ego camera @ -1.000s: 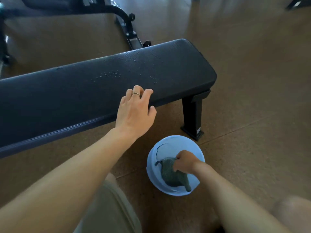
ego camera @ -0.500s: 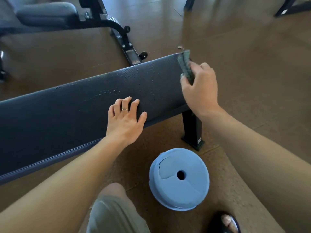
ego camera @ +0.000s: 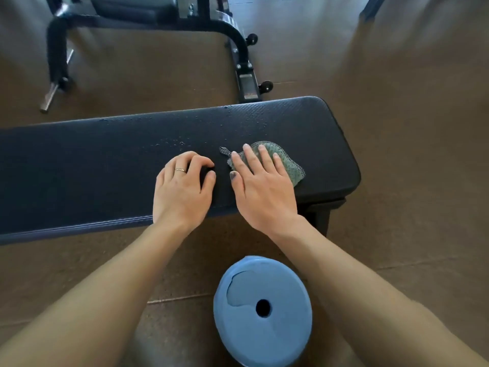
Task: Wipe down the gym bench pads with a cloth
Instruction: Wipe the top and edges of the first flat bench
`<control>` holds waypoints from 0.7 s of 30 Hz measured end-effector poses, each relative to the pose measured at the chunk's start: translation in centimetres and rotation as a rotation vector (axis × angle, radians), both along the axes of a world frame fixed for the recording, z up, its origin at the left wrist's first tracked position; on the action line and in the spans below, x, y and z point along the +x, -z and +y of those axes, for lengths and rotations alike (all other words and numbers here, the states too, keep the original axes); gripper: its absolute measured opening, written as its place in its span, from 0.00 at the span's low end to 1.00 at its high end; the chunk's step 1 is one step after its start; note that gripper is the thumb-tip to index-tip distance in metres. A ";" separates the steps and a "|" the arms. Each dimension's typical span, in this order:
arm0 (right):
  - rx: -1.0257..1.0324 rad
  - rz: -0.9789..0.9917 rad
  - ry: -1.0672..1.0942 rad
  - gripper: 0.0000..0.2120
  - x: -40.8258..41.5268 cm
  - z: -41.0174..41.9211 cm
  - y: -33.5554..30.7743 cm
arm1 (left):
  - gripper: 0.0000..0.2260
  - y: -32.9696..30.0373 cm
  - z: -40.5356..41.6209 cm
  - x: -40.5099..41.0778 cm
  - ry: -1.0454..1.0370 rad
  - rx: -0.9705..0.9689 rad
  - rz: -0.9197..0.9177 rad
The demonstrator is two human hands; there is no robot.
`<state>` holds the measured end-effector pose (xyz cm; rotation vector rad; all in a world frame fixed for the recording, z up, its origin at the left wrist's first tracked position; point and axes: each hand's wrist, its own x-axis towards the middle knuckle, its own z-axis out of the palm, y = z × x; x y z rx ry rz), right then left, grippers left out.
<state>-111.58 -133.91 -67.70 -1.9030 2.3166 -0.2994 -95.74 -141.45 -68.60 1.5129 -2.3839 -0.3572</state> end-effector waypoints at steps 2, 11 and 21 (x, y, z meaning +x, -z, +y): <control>0.027 -0.008 -0.136 0.26 -2.3 -1.1 -0.2 | 0.10 0.0 0.1 -0.6 -0.044 0.004 -0.010; 0.175 -0.081 -0.108 0.26 -9.6 -8.1 -1.4 | 0.08 -0.1 0.5 -1.1 -0.104 -0.022 -0.063; 0.153 -0.079 -0.338 0.24 -8.5 -3.1 -1.2 | 0.07 0.1 1.1 -1.5 -0.114 -0.121 -0.069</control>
